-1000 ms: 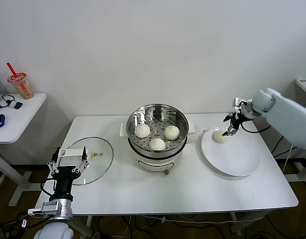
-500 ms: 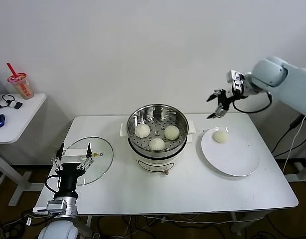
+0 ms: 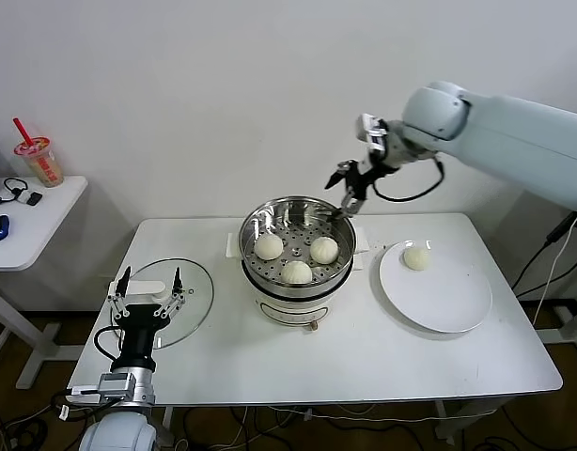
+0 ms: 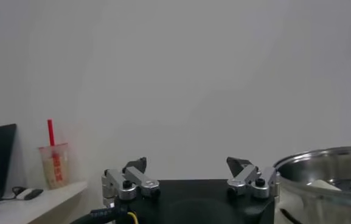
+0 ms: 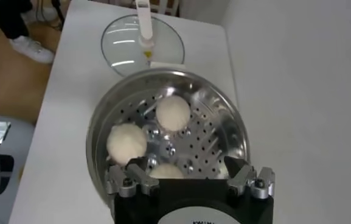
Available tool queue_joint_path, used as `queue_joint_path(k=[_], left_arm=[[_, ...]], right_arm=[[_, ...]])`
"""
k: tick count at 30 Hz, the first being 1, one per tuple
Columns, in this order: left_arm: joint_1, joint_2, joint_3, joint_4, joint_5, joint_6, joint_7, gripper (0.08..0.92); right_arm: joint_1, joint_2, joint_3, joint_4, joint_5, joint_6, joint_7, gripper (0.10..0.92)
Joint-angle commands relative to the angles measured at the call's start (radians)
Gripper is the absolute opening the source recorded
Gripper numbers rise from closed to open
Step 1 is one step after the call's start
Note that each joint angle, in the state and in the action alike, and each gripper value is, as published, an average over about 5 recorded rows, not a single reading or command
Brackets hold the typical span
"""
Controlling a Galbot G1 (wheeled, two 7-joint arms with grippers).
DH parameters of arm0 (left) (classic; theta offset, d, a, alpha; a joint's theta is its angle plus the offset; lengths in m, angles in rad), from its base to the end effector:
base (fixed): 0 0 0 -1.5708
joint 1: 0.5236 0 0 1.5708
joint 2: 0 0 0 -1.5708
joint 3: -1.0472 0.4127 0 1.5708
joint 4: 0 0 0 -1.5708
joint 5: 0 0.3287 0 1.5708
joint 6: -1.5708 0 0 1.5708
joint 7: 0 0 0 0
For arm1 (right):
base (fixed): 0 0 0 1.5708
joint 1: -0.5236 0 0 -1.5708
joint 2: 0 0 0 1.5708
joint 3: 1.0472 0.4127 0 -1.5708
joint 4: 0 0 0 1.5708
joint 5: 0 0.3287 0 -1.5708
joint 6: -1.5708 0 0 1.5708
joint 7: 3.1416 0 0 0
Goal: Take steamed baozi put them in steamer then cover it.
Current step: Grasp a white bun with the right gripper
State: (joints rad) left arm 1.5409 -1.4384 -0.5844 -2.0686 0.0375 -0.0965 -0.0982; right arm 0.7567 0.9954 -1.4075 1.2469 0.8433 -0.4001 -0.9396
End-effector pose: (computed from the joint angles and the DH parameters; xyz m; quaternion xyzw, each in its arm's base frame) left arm 0.1348 0.0512 -0.3578 -0.0397 0.9937 0.0883 0.0566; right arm 0.6020 -0.0369 0.0300 0.5525 -0.6444 0.4261 0.3129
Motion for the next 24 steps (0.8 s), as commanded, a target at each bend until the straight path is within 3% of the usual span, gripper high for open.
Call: queue_joint_path(k=[1,24], left_arm=[[-0.007,0.001,0.0,0.002,0.002,0.003,0.002,0.823],[-0.014,-0.003,-0.017,0.037,-0.044,0.002,0.008,0.823]], right_arm=[[-0.06,0.289,-0.074,-0.225,0.059,-0.005,-0.005,0.823],[-0.224,0.501,-0.106,-0.532,0.015,0.046,-0.054,0.823]])
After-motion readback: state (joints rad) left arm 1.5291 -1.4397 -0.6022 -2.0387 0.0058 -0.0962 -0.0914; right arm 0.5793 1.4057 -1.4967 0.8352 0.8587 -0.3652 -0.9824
